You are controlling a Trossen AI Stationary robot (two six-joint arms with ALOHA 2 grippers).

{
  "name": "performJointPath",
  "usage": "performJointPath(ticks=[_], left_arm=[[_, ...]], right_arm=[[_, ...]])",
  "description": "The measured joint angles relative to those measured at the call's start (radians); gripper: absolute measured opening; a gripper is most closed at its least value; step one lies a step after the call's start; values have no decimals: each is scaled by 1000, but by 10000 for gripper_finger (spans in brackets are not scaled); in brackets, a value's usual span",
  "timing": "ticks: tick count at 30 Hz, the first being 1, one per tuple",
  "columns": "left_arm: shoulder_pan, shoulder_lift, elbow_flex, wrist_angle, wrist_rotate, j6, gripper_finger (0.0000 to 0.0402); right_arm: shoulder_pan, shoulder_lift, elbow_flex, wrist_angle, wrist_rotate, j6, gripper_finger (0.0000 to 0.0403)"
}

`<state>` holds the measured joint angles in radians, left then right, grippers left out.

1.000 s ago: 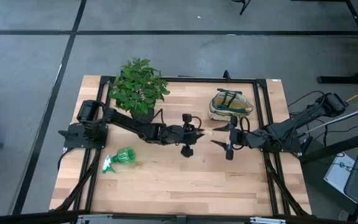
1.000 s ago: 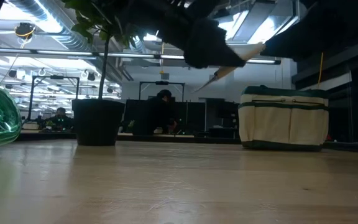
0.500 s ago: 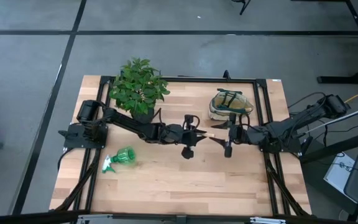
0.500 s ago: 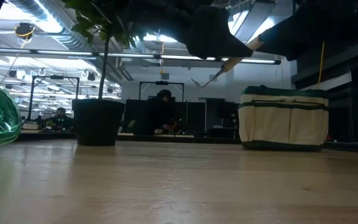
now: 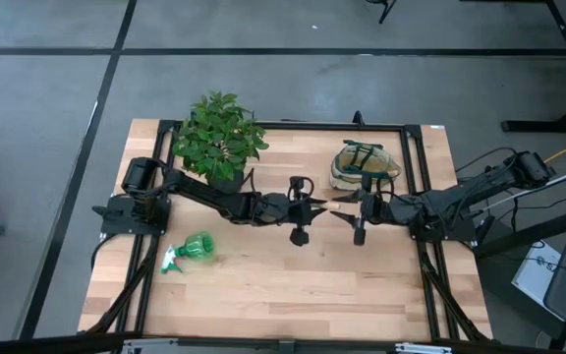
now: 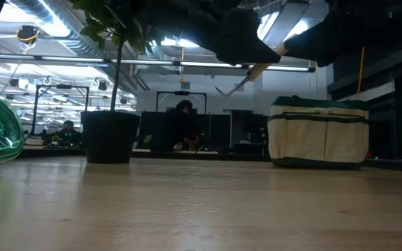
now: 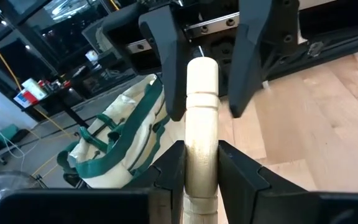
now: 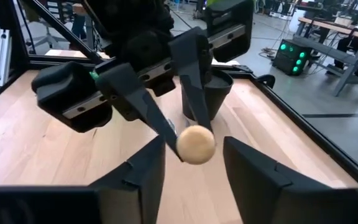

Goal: Pick & Place Garden tools in Gardening bag
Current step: Put the brown hand rake into the white gardening bag

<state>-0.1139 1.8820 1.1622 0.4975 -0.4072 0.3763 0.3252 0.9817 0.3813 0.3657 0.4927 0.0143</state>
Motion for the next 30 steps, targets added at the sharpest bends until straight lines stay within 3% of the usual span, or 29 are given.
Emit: performJointPath(ticks=[15,22,30], left_arm=[[0,0,0,0,0,0,74],[1,0,0,-1,-22,0,79],[0,0,0,-4,-50,-2,82]], right_arm=[[0,0,0,46,1,3,129],[-31,0,0,45,-17,3,68],[-75,0,0,51,-82,39,66]])
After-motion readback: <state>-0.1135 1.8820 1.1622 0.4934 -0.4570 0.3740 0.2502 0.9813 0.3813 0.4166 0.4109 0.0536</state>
